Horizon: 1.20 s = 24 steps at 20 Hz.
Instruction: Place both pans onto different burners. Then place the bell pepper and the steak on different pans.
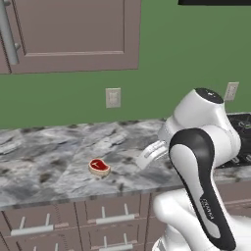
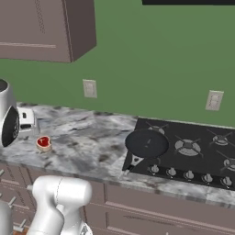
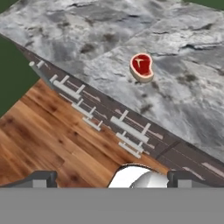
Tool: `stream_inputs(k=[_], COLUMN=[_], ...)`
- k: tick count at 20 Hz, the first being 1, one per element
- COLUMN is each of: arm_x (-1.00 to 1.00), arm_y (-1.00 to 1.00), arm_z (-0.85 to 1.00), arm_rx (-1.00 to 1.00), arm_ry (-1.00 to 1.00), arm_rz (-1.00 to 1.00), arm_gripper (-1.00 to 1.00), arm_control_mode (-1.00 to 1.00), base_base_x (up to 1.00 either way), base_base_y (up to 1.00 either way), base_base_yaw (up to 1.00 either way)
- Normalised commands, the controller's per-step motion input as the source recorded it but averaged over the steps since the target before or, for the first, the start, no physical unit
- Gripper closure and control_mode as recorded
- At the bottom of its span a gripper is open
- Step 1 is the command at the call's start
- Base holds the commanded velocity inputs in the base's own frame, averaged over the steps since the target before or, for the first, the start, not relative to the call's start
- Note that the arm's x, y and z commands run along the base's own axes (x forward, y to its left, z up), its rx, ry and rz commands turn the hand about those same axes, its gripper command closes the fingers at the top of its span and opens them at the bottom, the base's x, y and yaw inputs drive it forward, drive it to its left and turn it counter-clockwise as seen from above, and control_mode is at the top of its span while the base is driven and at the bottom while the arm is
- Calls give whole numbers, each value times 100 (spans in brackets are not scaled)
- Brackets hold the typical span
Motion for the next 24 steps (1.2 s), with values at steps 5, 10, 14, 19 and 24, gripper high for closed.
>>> stream_inputs(k=[5, 10, 14, 19, 24], arm_x=[14, 22, 34, 35, 33], arm_y=[16, 9, 7, 17, 16], arm_z=[-39, -23, -15, -24, -37], arm_rx=[-2, 0, 0, 0, -1], arm_ry=[0, 0, 0, 0, 0], arm_rz=[0, 2, 1, 0, 1], arm_gripper=[-100, -100, -100, -100, -100], arm_control_mode=[-100, -100, -100, -100, -100], base_base_x=[0, 0, 0, 0, 0], base_base_y=[0, 0, 0, 0, 0], base_base_yaw=[0, 0, 0, 0, 0])
